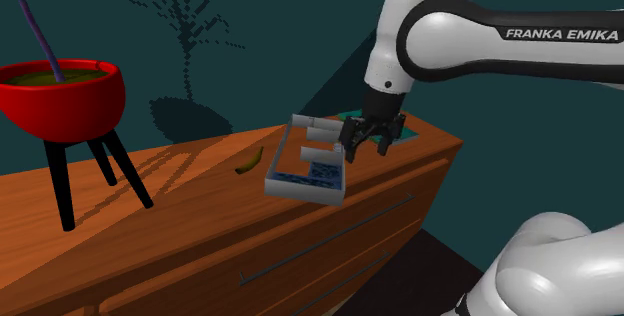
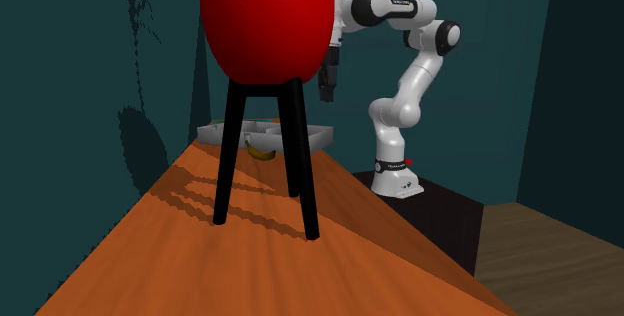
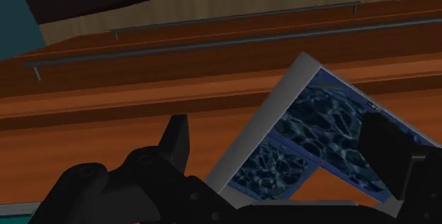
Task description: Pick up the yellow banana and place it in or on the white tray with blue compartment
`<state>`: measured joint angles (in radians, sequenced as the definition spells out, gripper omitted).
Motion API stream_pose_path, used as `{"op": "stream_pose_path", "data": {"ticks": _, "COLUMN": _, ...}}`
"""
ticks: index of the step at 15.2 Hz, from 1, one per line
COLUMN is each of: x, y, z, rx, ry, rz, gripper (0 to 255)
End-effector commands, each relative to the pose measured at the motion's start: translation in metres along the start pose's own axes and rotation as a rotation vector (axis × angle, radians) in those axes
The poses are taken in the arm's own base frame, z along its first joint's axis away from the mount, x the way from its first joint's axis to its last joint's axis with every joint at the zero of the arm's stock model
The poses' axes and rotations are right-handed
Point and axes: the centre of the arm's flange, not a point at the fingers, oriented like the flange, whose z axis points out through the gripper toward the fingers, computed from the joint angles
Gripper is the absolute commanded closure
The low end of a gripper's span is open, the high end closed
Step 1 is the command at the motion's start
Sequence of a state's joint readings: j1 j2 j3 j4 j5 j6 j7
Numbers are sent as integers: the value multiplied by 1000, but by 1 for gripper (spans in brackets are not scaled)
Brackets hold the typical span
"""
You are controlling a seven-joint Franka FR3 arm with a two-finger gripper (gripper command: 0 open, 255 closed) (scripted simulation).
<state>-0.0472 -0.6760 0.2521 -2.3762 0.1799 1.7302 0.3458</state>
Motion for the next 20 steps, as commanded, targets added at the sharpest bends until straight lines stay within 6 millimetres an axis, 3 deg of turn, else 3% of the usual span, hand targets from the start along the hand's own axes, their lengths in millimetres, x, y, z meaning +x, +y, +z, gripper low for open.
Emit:
{"op": "stream_pose_path", "data": {"ticks": 1, "x": 5, "y": -28, "z": 6, "rx": -14, "ry": 2, "rz": 85, "gripper": 0}}
{"op": "stream_pose_path", "data": {"ticks": 10, "x": 67, "y": -137, "z": 31, "rx": -81, "ry": 12, "rz": 437, "gripper": 0}}
{"op": "stream_pose_path", "data": {"ticks": 20, "x": 174, "y": -222, "z": 65, "rx": -156, "ry": 22, "rz": 828, "gripper": 0}}
